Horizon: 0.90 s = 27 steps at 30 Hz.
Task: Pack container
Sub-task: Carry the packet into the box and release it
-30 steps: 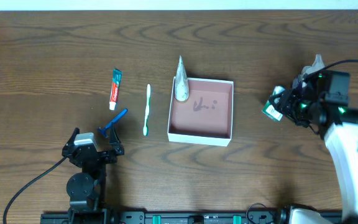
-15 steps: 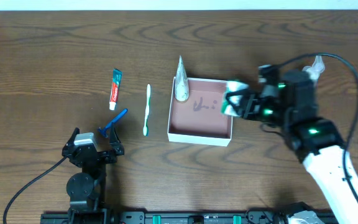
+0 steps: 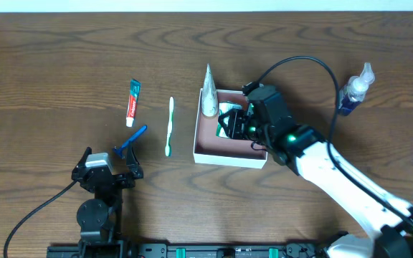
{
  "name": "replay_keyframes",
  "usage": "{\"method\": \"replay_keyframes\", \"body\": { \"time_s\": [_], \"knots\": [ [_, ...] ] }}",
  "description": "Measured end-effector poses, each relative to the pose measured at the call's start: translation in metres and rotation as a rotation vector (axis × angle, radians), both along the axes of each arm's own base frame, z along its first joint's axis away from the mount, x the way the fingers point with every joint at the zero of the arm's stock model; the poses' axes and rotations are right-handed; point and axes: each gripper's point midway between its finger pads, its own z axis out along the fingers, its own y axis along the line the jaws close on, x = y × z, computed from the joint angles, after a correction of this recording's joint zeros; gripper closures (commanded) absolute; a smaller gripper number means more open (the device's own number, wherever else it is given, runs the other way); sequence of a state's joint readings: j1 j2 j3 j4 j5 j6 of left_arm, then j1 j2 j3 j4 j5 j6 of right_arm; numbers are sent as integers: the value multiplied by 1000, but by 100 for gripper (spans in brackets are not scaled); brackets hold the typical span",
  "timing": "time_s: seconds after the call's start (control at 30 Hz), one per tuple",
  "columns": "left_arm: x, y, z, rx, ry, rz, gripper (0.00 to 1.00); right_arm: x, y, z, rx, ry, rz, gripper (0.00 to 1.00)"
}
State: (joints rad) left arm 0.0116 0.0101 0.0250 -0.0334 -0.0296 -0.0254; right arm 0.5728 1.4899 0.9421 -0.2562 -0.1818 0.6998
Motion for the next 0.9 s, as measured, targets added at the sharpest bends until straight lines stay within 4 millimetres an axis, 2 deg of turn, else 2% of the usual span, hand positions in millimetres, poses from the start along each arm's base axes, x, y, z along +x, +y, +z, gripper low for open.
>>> {"method": "replay_keyframes", "body": {
  "time_s": [0.27,0.5,0.67,0.8,0.9],
  "knots": [
    [0,0,0,0,0,0,2,8,10,-43,-30,61,-19,62],
    [0,0,0,0,0,0,2,1,30,-65,-35,91,13,61],
    [0,0,0,0,0,0,2,-1,34,-73,-39,101,18,57],
    [0,0,0,0,0,0,2,0,35,-76,-35,110,8,44],
    [0,0,0,0,0,0,2,1,35,-75,-30,107,4,42]
  ]
}}
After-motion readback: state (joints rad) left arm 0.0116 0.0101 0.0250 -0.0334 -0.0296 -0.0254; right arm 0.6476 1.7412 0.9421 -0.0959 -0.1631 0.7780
